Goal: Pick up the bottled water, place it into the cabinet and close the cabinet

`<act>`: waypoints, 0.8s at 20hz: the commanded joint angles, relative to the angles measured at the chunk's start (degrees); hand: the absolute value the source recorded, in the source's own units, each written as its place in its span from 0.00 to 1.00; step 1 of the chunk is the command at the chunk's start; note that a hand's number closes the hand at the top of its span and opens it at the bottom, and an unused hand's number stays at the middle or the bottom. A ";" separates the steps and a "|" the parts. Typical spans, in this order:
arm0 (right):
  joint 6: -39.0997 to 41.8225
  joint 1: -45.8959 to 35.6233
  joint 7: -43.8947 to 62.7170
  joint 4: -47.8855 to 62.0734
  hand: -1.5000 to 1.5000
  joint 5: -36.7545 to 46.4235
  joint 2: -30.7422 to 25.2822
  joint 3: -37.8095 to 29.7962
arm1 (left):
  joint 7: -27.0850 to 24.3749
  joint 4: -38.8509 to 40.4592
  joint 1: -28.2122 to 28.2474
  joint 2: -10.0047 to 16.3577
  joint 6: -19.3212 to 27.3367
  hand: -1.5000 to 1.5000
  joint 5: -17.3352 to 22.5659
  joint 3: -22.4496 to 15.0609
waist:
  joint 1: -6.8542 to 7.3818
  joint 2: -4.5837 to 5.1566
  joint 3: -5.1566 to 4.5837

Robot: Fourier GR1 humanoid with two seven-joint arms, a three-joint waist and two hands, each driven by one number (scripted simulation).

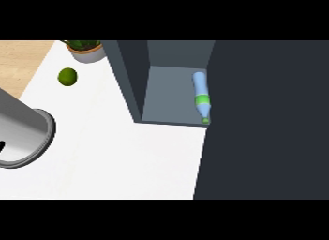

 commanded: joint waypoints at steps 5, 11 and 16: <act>-11.54 -11.13 9.89 -8.03 1.00 8.29 3.09 8.32 | -0.38 0.75 2.86 2.47 -4.54 0.00 2.25 3.35 | 1.57 0.32 0.02; -20.56 -22.55 14.01 -2.77 1.00 9.67 10.10 13.87 | -1.82 2.33 4.36 3.08 -8.14 0.00 2.86 5.22 | 2.24 0.61 0.06; -28.71 -30.99 17.91 2.21 1.00 11.02 16.52 16.23 | -2.42 2.81 5.47 4.43 -10.25 0.00 4.11 8.25 | 3.59 0.69 0.28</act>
